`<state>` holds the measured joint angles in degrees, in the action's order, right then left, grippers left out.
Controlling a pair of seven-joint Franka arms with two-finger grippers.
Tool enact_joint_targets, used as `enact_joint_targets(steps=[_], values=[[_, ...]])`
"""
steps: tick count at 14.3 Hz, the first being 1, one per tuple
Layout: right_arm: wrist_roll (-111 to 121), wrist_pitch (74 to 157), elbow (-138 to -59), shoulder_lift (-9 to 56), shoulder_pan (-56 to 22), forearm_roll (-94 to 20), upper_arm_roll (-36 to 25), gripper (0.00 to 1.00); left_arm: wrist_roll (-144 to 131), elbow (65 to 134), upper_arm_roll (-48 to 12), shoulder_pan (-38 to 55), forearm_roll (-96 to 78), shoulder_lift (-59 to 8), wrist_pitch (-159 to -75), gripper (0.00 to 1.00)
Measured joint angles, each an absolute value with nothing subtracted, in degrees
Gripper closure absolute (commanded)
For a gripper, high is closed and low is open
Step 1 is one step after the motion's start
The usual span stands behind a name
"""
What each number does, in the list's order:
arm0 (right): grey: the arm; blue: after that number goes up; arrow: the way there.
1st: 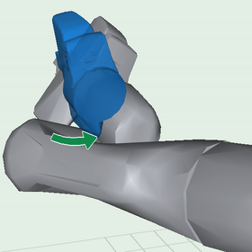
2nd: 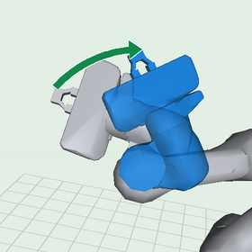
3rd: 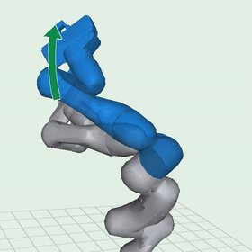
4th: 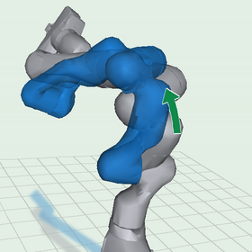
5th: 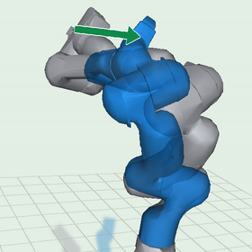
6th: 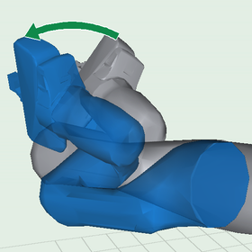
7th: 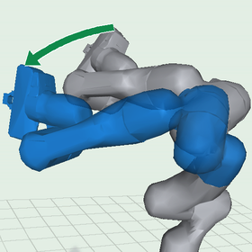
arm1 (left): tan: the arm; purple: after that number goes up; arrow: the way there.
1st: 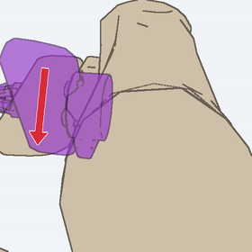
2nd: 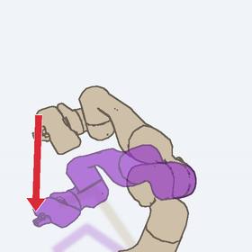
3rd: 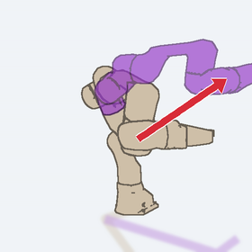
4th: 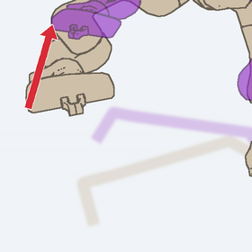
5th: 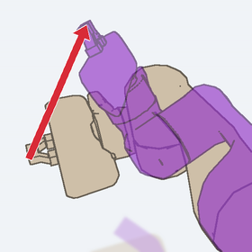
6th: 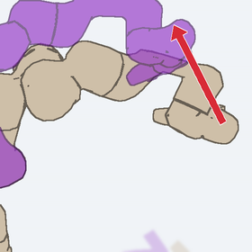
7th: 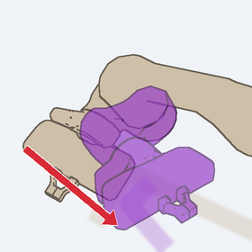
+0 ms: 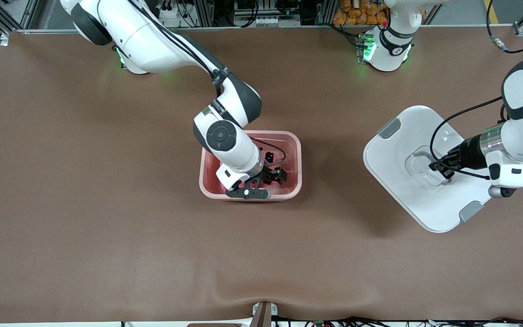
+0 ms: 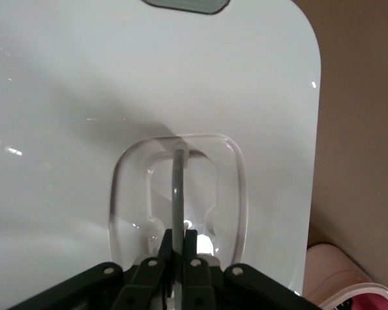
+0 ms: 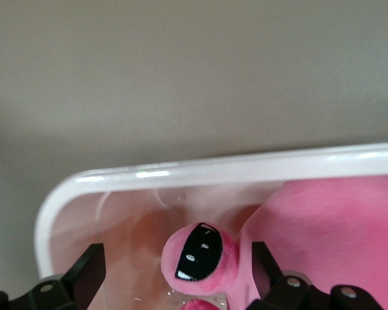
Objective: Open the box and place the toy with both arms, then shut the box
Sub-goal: 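Open the right gripper and withdraw it while the left gripper brings the lid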
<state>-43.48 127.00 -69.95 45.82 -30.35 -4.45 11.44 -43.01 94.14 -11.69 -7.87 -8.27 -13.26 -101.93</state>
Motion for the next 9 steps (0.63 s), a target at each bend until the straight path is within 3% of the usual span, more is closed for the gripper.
enact_joint_targets(steps=[5,9], values=[[-43.43,117.08,-69.66,39.21,-25.61,-4.38,11.20,0.00,-47.68,92.51,-12.81,-6.64,-8.52,-13.14,-101.03,1.00],[-37.38,110.88,-69.98,33.67,-20.52,-3.13,10.82,0.00,-60.37,91.10,-18.12,-5.60,-8.59,-13.13,-101.02,1.00]])
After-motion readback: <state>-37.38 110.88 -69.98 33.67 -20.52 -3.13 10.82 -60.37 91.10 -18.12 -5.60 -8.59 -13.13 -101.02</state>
